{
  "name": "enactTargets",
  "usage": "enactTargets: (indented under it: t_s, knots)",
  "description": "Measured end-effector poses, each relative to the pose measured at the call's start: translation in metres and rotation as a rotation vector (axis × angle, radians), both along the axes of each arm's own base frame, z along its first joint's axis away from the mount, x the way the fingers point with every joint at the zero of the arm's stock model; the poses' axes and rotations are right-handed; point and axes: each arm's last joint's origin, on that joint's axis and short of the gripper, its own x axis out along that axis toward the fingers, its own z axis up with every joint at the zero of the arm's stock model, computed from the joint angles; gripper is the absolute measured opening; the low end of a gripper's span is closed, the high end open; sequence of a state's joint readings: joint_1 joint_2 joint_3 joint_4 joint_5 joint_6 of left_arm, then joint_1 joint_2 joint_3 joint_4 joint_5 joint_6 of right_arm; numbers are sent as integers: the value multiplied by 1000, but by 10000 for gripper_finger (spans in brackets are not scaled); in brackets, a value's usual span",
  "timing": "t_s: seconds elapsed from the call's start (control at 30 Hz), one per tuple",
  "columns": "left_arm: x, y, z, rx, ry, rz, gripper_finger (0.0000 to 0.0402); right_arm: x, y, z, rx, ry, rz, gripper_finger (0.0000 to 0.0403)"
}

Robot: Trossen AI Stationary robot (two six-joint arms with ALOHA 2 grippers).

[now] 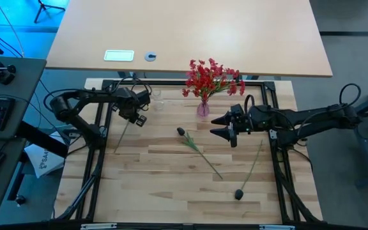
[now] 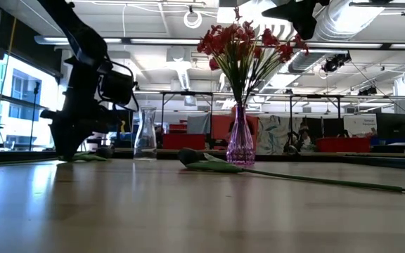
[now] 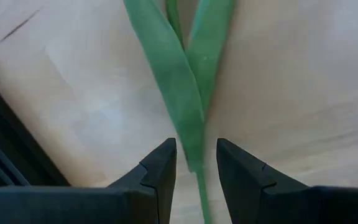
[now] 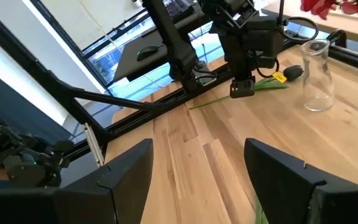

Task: Sort flowers into vase by color
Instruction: Put the top black tulip into the transparent vase

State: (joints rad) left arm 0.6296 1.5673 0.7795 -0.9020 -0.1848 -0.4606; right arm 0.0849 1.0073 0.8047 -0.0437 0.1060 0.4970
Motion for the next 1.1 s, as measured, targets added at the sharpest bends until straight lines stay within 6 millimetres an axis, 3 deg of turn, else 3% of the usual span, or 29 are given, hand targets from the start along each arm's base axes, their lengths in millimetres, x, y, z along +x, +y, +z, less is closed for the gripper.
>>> enactTargets:
  t_s: [0.77, 0.93, 1.1]
  knots:
    - [-3, 5, -4, -54, 0, -26, 100, 0, 0, -1, 21, 5, -22, 247]
    - [-2, 4, -5, -88, -21, -38, 71, 0, 0, -1, 21, 13, -22, 247]
    - [-2, 3, -4, -103, -32, -64, 15, 0, 0, -1, 35, 12, -24, 247]
